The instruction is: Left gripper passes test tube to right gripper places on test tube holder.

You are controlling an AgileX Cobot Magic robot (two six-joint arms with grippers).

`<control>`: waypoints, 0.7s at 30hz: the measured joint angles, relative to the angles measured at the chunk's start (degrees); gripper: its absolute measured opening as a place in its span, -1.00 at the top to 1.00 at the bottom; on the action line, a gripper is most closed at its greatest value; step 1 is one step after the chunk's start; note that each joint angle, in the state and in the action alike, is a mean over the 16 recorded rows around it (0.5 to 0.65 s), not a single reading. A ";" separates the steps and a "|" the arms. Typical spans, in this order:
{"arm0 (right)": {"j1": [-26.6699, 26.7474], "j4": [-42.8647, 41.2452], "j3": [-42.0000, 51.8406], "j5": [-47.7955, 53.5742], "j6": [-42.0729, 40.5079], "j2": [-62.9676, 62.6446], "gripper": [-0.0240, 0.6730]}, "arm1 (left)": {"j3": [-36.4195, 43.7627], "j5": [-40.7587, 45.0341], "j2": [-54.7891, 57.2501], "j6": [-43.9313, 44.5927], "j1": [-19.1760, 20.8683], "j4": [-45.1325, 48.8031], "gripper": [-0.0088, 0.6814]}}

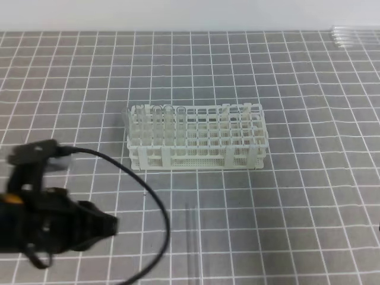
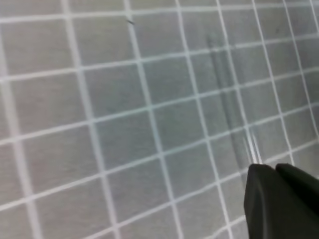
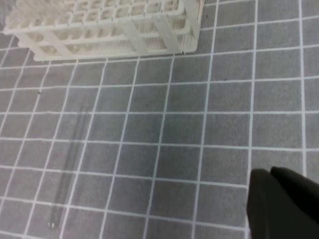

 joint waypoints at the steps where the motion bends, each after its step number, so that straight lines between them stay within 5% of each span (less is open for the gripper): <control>1: 0.00 -0.01 0.00 0.09 -0.08 0.36 0.97 | -0.64 -0.30 1.41 -1.65 -2.03 1.16 0.98; 12: 0.00 -0.02 0.00 1.06 -0.76 3.19 0.97 | -13.59 3.11 16.08 -19.84 -22.03 15.04 0.98; 21: 0.00 0.14 0.00 2.05 -0.78 3.55 0.97 | -23.03 8.08 24.53 -23.87 -30.02 19.38 0.97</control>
